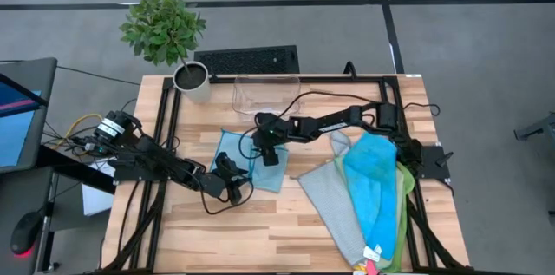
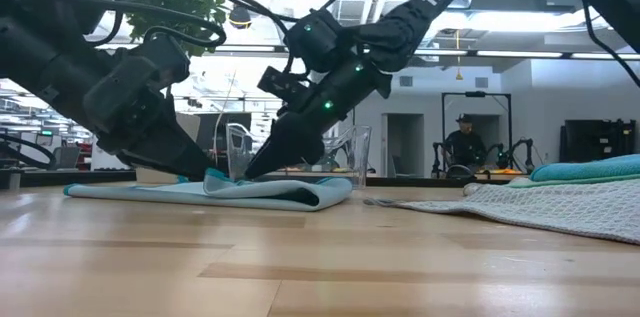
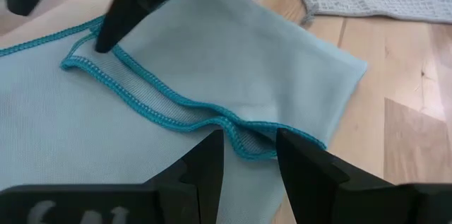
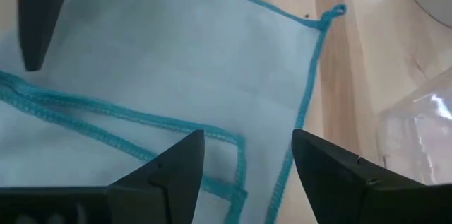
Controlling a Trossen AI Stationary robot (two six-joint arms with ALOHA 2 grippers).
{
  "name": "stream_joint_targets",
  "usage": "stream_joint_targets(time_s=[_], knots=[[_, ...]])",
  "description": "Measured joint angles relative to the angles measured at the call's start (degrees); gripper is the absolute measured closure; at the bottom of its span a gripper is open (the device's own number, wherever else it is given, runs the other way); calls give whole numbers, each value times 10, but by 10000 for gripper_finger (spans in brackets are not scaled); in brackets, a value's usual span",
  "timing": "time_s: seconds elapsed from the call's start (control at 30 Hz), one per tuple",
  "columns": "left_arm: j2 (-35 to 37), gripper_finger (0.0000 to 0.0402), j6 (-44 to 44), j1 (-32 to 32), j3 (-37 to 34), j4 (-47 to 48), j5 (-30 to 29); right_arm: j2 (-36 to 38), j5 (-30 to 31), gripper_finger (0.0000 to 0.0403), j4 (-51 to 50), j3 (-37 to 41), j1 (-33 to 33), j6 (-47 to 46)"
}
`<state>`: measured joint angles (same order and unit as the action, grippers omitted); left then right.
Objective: Fold microfiber towels
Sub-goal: Fold the light blue microfiber cloth
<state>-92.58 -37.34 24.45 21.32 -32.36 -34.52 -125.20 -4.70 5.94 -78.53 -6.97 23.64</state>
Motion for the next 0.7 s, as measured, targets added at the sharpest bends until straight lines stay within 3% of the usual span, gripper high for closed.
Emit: stream_joint_targets(time_s=[0.4, 0.7], knots=[[0, 278, -2, 0, 0, 1, -3, -24, 0, 168, 12, -3, 1, 1], [0, 278, -7, 0, 0, 4, -3, -21, 2, 224, 4, -2, 0, 0]])
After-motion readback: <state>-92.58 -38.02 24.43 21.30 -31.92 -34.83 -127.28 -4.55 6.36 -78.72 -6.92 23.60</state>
